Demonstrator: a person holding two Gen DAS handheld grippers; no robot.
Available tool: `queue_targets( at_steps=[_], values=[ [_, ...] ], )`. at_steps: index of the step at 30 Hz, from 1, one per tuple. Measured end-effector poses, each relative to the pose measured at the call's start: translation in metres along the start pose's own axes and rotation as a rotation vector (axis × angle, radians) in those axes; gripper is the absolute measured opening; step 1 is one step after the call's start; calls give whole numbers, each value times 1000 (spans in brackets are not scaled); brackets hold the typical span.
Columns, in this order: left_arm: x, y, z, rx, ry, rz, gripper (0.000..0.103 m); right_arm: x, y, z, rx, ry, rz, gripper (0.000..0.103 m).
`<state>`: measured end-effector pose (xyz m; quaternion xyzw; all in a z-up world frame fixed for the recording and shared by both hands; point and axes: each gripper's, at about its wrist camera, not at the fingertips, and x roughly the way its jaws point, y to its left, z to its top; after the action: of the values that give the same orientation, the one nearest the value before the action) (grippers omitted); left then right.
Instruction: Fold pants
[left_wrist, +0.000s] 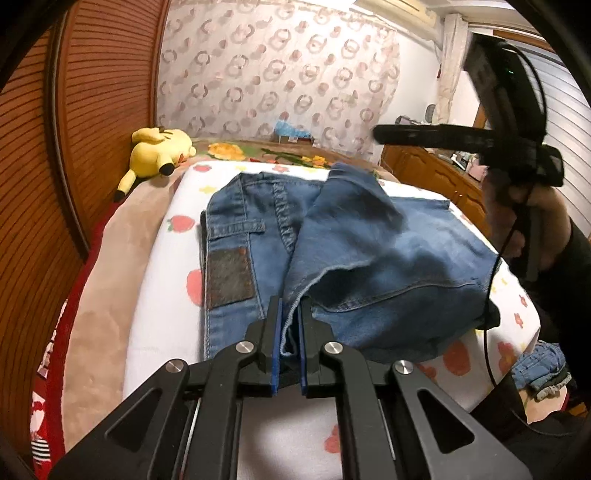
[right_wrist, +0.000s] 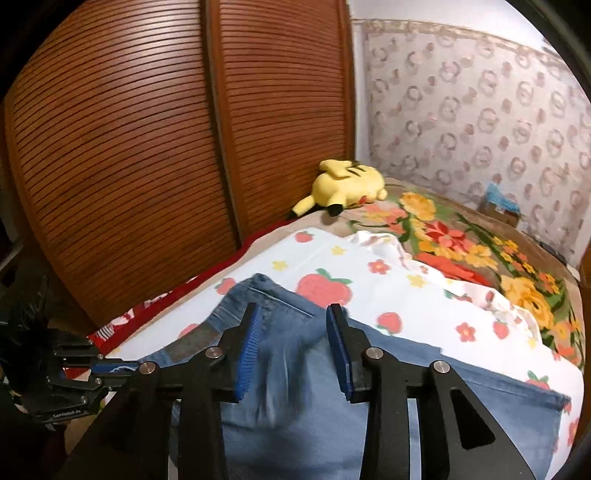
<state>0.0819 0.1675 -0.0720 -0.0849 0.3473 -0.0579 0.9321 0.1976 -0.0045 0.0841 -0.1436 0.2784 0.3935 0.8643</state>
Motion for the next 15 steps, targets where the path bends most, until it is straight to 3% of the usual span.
queue_targets(
  at_steps=[15],
  values=[
    [6,8,-5,6,27,41,9,-75,-25,-64,95,-14,-64,38]
  ],
)
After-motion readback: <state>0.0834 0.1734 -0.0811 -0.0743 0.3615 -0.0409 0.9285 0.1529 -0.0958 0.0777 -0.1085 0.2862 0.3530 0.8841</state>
